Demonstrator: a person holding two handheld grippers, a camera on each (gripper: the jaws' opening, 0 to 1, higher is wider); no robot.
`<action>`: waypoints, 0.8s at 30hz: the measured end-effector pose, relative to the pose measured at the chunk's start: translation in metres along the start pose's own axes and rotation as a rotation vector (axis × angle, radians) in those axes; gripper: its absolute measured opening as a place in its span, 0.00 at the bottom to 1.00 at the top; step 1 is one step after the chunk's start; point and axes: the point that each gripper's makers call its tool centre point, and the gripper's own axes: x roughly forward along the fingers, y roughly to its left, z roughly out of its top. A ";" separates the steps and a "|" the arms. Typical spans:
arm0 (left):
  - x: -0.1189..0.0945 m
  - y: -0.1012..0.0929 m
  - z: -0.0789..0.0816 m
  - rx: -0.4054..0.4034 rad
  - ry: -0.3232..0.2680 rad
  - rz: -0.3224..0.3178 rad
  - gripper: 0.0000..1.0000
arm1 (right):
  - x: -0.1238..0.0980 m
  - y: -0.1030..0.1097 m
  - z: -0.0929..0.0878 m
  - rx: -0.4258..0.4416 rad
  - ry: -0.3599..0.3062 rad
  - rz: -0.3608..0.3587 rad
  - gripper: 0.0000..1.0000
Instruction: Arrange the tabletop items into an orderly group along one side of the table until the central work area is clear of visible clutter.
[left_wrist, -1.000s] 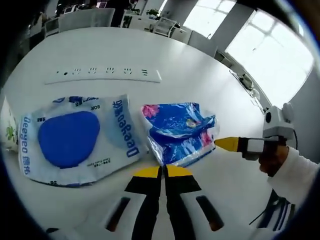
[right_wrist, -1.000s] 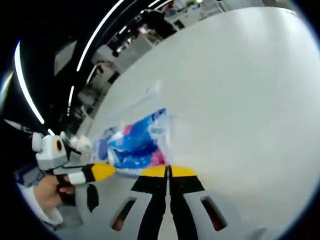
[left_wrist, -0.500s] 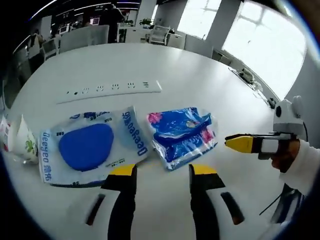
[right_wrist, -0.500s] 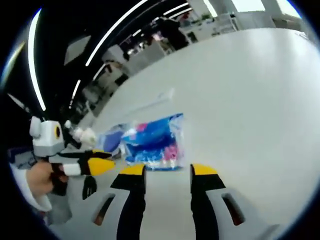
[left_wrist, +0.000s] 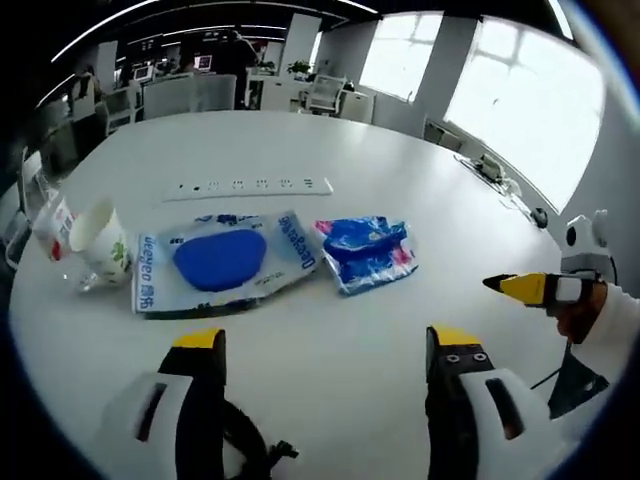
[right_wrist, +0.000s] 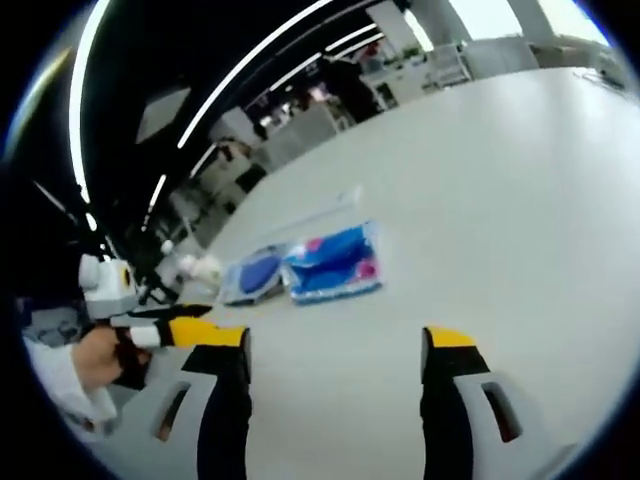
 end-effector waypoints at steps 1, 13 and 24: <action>-0.005 0.002 -0.003 -0.011 -0.006 0.005 0.85 | -0.004 0.001 -0.002 0.006 -0.003 -0.002 0.69; -0.060 0.038 -0.039 -0.120 -0.051 0.077 0.82 | -0.036 0.027 -0.027 0.033 -0.016 0.026 0.66; -0.075 0.051 -0.059 -0.145 -0.048 0.115 0.81 | -0.039 0.042 -0.039 0.018 0.010 0.054 0.64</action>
